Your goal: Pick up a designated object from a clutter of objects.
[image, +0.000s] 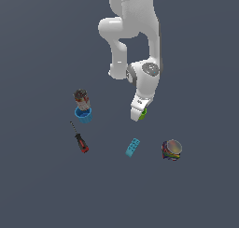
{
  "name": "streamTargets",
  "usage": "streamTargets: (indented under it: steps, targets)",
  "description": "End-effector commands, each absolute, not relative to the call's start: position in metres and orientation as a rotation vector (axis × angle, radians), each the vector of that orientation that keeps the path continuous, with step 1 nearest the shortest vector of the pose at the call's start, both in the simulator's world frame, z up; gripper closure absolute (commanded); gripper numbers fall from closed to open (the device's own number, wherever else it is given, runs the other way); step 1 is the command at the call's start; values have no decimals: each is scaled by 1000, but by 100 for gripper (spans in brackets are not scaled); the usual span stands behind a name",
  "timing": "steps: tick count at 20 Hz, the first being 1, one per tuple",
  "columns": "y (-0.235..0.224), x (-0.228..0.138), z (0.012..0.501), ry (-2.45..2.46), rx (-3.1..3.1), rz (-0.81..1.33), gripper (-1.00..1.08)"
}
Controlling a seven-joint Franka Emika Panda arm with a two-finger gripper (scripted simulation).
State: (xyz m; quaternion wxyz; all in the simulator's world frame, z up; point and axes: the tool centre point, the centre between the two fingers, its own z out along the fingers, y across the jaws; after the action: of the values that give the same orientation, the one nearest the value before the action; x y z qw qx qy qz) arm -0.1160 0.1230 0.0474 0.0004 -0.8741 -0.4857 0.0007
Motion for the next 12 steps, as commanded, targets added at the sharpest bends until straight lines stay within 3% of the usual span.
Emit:
streamTargets:
  steps: [1,3,4,12]
  targets:
    - [123,-115,43,-1526,-2746,1,-92]
    - [123,-115,42,-1526,-2746,1,-92]
    - [123,-115,42,-1526,-2746,1,108]
    - [123,-115,42,-1526,-2746,1,108]
